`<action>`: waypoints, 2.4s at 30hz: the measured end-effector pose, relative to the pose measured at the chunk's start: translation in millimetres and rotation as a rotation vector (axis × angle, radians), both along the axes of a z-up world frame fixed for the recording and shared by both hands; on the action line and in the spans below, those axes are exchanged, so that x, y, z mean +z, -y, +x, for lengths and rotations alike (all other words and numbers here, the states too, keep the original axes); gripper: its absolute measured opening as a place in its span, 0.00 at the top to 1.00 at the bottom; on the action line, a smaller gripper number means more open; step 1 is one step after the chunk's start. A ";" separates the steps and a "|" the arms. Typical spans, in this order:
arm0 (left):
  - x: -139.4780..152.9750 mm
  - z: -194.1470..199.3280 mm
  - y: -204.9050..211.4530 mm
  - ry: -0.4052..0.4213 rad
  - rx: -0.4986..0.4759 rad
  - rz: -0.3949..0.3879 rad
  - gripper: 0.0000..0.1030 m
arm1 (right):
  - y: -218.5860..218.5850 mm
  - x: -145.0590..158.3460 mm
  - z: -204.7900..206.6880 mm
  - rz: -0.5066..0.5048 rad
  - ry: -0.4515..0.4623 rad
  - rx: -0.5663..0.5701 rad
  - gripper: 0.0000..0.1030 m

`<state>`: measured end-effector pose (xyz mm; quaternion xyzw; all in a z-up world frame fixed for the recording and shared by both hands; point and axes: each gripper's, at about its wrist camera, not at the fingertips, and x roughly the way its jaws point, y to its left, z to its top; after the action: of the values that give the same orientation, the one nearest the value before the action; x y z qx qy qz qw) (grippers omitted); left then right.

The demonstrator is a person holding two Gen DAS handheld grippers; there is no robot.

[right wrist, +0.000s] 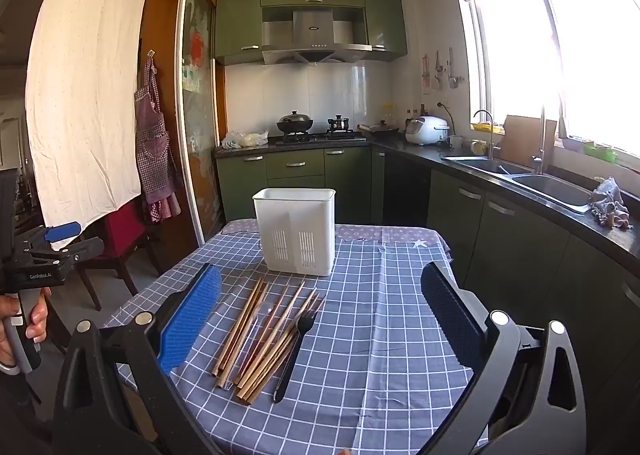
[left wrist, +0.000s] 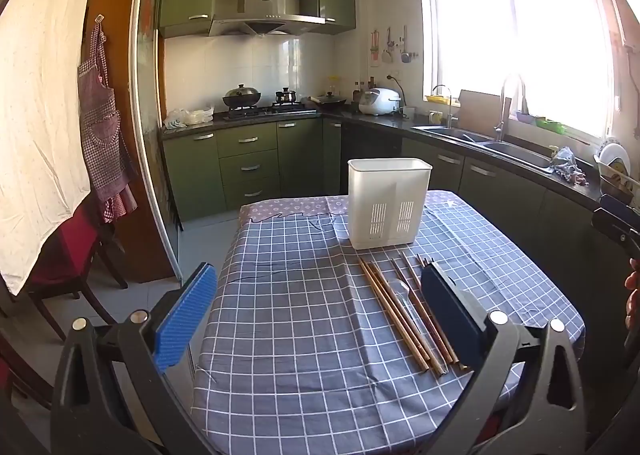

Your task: Organize utensils

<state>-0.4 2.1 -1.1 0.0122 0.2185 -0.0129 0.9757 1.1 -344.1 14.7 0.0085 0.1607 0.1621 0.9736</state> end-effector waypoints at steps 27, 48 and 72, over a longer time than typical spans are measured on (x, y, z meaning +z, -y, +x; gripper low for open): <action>-3.8 2.3 5.3 -0.014 -0.011 -0.002 0.06 | 1.0 -4.2 4.3 -0.002 -0.021 -0.005 0.04; -8.2 6.0 4.1 -0.030 -0.014 -0.003 0.06 | -4.2 -5.2 12.0 -0.006 -0.044 -0.006 0.04; -10.7 7.3 6.7 -0.037 -0.019 -0.003 0.06 | -2.9 -5.4 12.9 -0.008 -0.045 -0.015 0.04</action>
<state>6.9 -4.6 -11.7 0.0127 0.2365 -0.0225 0.9713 14.0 -341.1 9.3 0.0096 0.1830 0.1537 0.9710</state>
